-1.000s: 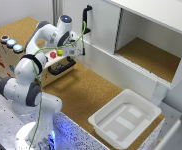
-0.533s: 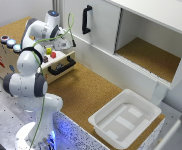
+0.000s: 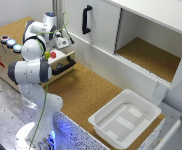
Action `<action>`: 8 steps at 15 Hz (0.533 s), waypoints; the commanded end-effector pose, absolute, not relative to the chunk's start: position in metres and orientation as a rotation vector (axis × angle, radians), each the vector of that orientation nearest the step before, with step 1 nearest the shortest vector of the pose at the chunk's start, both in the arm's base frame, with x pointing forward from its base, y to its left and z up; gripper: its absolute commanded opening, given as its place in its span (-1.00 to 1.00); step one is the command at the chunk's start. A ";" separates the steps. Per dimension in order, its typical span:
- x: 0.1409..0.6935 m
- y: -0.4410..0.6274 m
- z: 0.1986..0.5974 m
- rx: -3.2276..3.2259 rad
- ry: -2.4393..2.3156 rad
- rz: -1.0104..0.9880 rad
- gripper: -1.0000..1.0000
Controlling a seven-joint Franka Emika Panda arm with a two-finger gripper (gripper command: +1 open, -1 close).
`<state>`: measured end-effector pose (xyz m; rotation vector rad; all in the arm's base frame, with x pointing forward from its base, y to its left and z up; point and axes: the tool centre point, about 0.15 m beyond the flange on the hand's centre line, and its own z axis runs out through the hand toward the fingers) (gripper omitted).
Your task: Put the grasped yellow object in the drawer
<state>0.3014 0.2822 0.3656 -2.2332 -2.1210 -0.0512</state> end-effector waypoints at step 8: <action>0.332 0.280 0.327 -2.281 -2.169 -0.320 1.00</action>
